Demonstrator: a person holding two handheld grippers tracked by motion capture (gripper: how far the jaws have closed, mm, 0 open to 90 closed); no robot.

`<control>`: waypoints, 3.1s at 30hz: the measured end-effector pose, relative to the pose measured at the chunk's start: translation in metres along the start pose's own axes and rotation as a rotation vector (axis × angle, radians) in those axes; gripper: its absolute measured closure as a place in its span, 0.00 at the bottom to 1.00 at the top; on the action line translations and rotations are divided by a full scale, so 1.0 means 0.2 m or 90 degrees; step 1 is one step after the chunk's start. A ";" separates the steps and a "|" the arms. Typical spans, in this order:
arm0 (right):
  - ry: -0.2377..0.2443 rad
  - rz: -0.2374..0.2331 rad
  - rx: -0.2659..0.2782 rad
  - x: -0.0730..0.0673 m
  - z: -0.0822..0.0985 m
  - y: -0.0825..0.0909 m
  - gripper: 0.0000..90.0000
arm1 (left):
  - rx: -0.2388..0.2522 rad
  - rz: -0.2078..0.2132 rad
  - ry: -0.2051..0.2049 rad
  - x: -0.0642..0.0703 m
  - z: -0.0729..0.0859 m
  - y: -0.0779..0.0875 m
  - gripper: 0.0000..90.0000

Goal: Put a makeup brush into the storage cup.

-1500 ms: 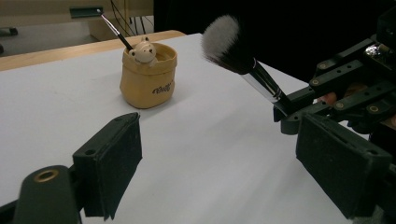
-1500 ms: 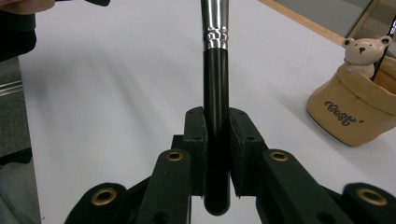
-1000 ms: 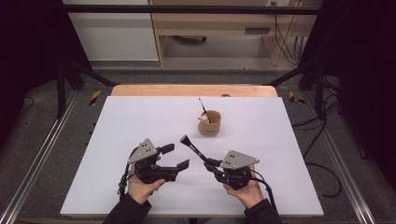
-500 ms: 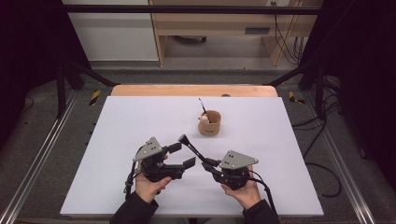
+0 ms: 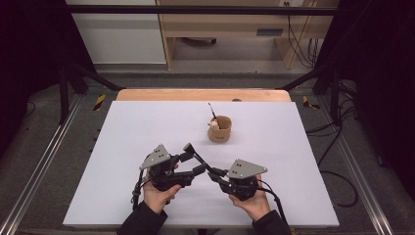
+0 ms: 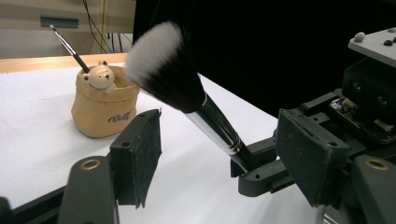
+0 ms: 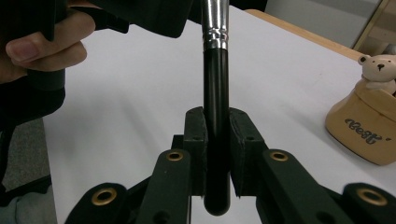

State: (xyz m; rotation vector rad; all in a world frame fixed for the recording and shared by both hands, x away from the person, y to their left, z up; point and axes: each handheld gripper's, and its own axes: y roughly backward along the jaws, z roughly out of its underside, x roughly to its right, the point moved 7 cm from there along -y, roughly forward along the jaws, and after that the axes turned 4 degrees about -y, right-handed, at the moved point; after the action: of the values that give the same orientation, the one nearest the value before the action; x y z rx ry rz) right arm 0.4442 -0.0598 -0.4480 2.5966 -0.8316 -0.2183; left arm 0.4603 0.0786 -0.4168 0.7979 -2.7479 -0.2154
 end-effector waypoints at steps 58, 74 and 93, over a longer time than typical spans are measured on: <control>0.004 -0.025 0.003 -0.06 0.02 -0.07 0.88 | 0.028 0.015 0.067 0.01 -0.01 0.03 0.82; -0.005 -0.023 0.001 -0.07 0.01 -0.08 0.75 | 0.020 -0.005 0.036 0.04 -0.01 0.03 0.85; -0.047 -0.014 0.024 -0.06 -0.05 -0.06 0.74 | -0.021 -0.013 -0.006 0.10 0.02 -0.02 0.85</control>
State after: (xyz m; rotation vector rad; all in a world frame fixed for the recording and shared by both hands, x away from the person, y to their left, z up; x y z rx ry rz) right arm 0.4426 -0.0411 -0.4440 2.6478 -0.8399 -0.3098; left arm 0.4441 0.0650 -0.4168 0.8175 -2.7391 -0.2696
